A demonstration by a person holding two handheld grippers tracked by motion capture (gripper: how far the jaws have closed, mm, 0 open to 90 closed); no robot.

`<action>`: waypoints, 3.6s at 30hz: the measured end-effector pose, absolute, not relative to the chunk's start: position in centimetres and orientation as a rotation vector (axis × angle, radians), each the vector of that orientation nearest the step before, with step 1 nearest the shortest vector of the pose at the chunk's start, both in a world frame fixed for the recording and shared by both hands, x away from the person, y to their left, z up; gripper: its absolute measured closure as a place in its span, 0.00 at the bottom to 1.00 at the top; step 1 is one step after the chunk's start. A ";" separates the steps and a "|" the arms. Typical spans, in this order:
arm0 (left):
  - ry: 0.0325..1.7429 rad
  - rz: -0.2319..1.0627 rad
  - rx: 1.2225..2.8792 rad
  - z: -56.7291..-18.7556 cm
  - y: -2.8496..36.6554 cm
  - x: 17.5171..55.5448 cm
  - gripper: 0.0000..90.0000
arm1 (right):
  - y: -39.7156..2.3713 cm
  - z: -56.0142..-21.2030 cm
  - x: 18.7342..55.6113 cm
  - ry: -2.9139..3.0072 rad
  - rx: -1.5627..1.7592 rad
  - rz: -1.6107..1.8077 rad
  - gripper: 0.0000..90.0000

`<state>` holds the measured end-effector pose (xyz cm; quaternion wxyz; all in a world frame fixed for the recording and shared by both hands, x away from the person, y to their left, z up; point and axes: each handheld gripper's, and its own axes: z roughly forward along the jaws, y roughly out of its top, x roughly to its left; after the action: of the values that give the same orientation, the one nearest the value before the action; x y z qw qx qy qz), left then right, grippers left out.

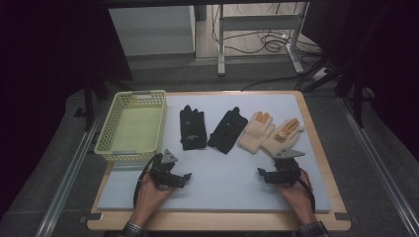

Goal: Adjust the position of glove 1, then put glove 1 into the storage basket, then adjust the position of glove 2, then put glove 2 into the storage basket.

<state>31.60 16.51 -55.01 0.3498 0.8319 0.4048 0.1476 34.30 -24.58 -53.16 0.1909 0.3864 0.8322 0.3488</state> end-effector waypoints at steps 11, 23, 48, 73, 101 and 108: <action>1.049 0.384 2.153 -55.0 16.5 31.6 0.07 | -24.6 -53.2 34.4 2.330 1.102 0.963 0.17; 1.046 0.389 2.154 -55.0 16.5 31.5 0.07 | -24.5 -53.0 34.0 2.318 1.120 0.974 0.21; 1.047 0.388 2.152 -55.0 16.5 31.5 0.07 | -21.9 -51.4 36.0 2.380 1.080 1.068 0.22; 1.047 0.388 2.152 -55.0 16.5 31.5 0.07 | -17.2 -49.8 40.8 2.387 1.036 1.053 0.31; 1.047 0.387 2.151 -55.0 16.5 31.5 0.07 | -11.1 -51.6 48.9 2.372 1.126 0.952 0.27; 1.050 0.386 2.149 -55.0 16.5 31.5 0.07 | -10.2 -52.7 49.6 2.397 1.133 0.924 0.35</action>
<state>31.51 16.49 -55.05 0.3518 0.8304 0.4055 0.1492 49.64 -10.23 -52.67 0.1660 0.3980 0.8419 0.3244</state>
